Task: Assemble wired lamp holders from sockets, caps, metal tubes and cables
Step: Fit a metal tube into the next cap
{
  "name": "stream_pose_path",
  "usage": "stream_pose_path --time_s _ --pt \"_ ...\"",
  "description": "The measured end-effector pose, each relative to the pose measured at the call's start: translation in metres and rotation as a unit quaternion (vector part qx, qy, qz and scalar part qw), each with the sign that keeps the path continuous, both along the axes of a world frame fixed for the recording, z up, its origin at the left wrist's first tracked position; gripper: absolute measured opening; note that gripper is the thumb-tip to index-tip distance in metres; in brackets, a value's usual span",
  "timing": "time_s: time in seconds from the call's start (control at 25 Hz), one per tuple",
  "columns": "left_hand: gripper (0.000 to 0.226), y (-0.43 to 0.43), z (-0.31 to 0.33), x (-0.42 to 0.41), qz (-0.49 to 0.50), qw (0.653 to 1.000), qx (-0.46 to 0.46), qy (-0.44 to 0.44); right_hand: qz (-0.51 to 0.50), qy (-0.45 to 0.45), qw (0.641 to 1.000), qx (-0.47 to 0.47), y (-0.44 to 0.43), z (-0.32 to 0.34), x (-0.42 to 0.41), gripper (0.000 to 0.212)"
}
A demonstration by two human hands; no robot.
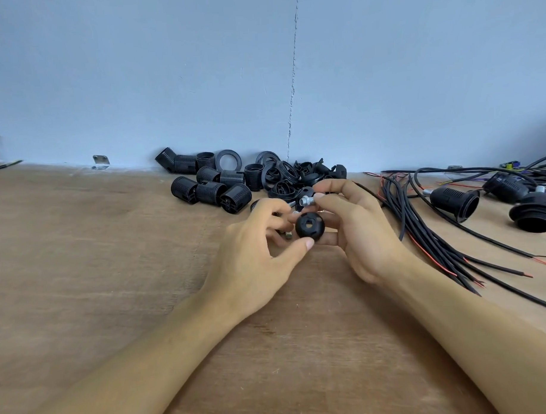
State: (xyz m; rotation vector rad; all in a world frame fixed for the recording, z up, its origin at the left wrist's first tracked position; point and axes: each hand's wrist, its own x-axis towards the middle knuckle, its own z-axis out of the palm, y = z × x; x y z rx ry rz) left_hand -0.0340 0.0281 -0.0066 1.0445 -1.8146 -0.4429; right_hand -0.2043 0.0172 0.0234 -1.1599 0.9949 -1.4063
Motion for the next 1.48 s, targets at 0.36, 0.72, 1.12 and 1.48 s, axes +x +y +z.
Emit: stream_pose_path --time_s 0.36,0.72,1.12,1.48 --pt "0.035 0.003 0.006 -0.002 -0.003 0.991 0.041 0.125 -0.002 0.012 1.0 -0.025 0.0 0.0 -0.003 0.013" --pt "0.024 0.002 0.01 0.0 0.063 0.995 0.027 0.067 -0.031 0.166 0.981 -0.101 0.004 -0.001 -0.004 0.007" --pt "0.014 -0.003 0.007 0.002 0.094 0.994 0.036 0.049 -0.02 0.242 0.961 -0.133 0.009 -0.002 -0.002 0.003" --pt "0.021 -0.006 0.004 0.005 0.112 0.993 0.018 0.034 -0.033 0.273 0.953 -0.129 0.011 0.0 -0.001 0.004"
